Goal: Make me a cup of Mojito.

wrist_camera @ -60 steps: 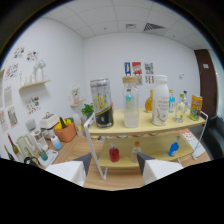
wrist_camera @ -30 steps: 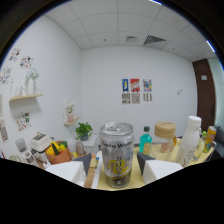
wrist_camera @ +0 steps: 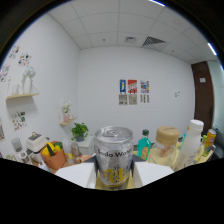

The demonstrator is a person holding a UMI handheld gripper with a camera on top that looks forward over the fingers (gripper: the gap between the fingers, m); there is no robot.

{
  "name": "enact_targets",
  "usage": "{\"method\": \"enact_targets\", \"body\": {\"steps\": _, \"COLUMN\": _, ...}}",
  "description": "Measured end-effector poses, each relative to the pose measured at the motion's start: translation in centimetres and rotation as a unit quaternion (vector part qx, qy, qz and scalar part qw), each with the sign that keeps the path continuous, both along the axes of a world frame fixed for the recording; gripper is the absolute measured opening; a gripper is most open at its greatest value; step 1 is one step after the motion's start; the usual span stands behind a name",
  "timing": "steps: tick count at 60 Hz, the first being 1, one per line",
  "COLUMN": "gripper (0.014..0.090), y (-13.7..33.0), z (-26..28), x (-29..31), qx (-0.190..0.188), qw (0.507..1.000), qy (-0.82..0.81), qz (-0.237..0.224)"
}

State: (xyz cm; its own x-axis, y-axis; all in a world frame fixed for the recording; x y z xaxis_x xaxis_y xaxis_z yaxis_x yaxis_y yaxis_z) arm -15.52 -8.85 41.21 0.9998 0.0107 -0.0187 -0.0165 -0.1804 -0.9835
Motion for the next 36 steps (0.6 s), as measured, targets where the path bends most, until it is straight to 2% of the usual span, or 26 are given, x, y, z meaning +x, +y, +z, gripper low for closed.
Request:
{"method": "enact_targets", "body": {"steps": 11, "gripper": 0.0513, "y": -1.2, "z": 1.2, "x": -0.2, "qx": 0.014, "qw": 1.000, "qy": -0.006, "qz": 0.015}}
{"method": "enact_targets", "body": {"steps": 24, "gripper": 0.0513, "y": -6.4, "z": 4.1, "x": -0.3, "qx": 0.042, "qw": 0.997, "qy": 0.012, "qz": 0.059}}
{"method": "enact_targets", "body": {"steps": 31, "gripper": 0.0510, "y": -10.0, "z": 3.6, "x": 0.5, "qx": 0.050, "qw": 0.995, "qy": 0.022, "qz": 0.083}}
{"method": "enact_targets", "body": {"steps": 36, "gripper": 0.0513, "y": -11.9, "z": 1.6, "x": 2.2, "qx": 0.044, "qw": 0.996, "qy": 0.017, "qz": 0.077}}
